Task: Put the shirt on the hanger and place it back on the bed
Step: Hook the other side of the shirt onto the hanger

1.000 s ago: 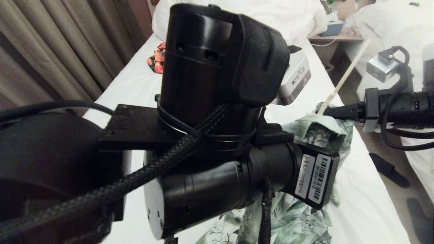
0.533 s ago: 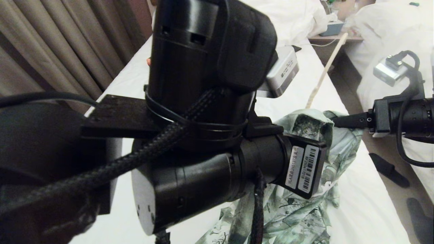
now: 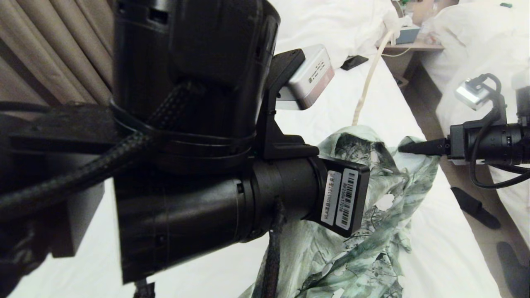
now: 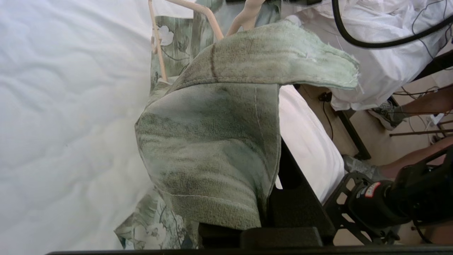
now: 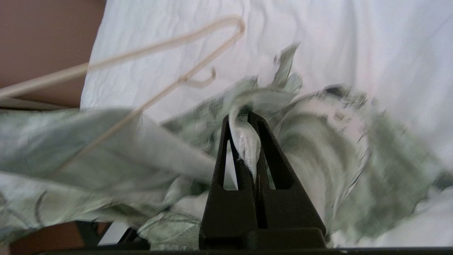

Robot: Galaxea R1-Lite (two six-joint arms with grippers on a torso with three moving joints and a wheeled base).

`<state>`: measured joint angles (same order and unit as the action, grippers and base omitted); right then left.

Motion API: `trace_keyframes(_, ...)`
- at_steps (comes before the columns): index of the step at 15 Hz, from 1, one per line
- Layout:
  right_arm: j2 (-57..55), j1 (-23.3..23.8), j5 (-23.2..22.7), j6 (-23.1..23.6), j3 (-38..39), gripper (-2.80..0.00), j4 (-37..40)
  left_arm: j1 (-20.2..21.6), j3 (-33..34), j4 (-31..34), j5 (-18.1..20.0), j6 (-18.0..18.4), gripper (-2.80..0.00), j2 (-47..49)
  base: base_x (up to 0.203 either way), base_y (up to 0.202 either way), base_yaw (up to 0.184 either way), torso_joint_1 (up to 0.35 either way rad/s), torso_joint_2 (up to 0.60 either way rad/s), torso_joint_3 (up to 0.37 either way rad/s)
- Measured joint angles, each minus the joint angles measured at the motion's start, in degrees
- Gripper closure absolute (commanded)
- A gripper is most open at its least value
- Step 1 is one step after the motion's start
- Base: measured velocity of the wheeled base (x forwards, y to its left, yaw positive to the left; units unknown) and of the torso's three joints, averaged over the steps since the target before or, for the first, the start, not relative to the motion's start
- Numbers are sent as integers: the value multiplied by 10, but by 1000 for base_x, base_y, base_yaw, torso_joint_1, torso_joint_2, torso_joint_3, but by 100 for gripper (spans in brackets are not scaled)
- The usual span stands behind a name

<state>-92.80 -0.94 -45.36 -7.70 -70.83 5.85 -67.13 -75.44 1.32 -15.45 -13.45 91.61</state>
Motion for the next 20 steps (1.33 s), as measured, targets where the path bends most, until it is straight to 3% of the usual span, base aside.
trace_keyframes(6,-12,-11,0,0,-14,0,-44,-4,14,-1,7,-11,0,0,0,0,0,0,0,0)
trace_keyframes(12,-6,-60,0,9,-31,0,-44,-40,-8,5,12,-22,0,14,0,0,0,0,0,0)
trace_keyframes(18,25,-109,0,12,-54,0,-7,-45,-52,33,27,-43,0,57,0,0,0,0,0,0)
trace_keyframes(20,41,-114,-1,35,-48,0,12,-40,-63,37,27,-44,0,65,0,0,0,0,0,0)
